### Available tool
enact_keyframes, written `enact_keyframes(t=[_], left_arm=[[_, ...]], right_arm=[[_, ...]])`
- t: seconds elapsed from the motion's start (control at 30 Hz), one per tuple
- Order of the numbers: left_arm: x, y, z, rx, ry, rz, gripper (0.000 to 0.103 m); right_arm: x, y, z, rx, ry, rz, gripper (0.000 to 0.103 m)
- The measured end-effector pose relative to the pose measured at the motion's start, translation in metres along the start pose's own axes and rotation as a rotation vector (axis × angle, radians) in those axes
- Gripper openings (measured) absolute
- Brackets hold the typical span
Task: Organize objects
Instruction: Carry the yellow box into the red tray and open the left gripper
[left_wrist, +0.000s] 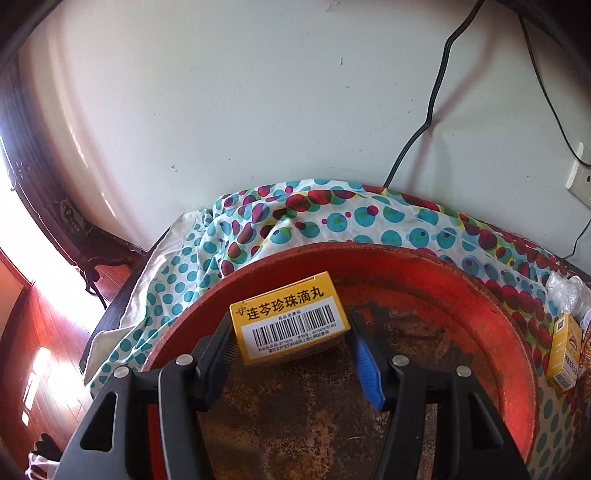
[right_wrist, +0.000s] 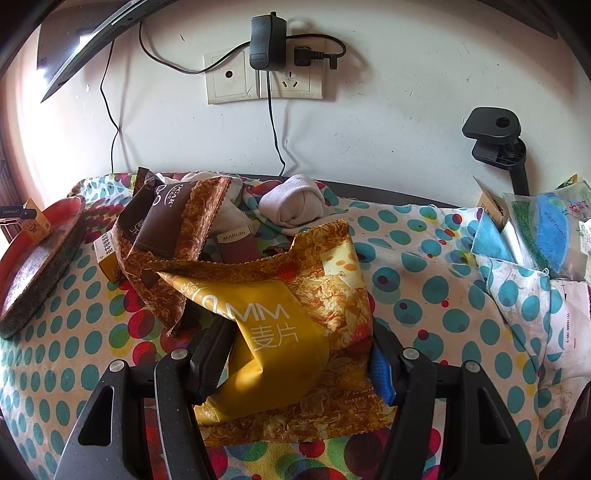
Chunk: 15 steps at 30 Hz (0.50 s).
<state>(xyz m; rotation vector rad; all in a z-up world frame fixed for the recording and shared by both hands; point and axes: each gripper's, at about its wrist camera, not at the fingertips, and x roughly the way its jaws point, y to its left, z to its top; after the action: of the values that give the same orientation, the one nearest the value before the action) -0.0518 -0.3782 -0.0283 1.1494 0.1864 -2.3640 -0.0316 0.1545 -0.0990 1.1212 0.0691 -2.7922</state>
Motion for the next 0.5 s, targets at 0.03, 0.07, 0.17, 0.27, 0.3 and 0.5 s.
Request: enact_keyframes(t=[0.03, 0.07, 0.17, 0.27, 0.3, 0.5], left_arm=[[0.000, 0.000, 0.000, 0.000, 0.000, 0.008, 0.061], [0.001, 0.000, 0.001, -0.001, 0.007, 0.012, 0.061], [0.004, 0.002, -0.001, -0.008, 0.030, 0.028, 0.064], [0.001, 0.005, -0.003, -0.010, 0.031, 0.059, 0.066], [-0.002, 0.006, -0.004, -0.008, 0.027, 0.067, 0.066], [-0.021, 0.011, -0.015, 0.004, 0.008, 0.059, 0.067]], right_arm=[[0.000, 0.000, 0.000, -0.001, 0.001, 0.000, 0.062], [0.000, 0.000, 0.000, -0.001, 0.000, -0.001, 0.062], [0.000, 0.000, 0.000, -0.002, -0.004, -0.010, 0.062], [-0.001, -0.001, 0.000, 0.000, -0.009, -0.015, 0.062], [-0.002, -0.001, 0.000, 0.002, -0.013, -0.015, 0.062], [-0.012, -0.004, -0.001, 0.024, -0.033, -0.010, 0.062]])
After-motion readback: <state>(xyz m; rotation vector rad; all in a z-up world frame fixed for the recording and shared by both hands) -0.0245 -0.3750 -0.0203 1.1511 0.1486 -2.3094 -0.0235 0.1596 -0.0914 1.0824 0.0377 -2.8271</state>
